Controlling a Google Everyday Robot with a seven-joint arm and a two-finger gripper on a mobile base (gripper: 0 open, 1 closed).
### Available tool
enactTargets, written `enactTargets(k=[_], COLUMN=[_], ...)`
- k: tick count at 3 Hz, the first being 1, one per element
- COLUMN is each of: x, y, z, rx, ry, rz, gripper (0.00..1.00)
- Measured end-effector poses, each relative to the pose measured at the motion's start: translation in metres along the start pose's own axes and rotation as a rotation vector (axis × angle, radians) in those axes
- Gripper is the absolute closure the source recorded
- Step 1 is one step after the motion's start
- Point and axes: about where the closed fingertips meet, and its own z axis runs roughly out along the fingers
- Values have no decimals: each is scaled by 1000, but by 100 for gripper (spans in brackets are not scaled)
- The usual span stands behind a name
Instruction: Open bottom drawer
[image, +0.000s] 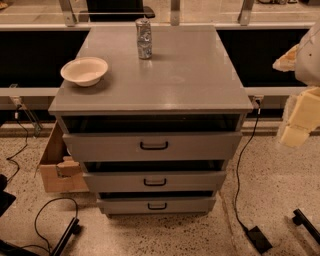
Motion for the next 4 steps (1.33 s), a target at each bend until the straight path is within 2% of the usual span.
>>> enactTargets(k=[2, 3, 4], x=[-4, -7, 1], y=[0, 13, 30], z=[1, 21, 79], rx=[12, 39, 54], ry=[9, 9, 19], rz=[-6, 36, 77], gripper=[0, 0, 0])
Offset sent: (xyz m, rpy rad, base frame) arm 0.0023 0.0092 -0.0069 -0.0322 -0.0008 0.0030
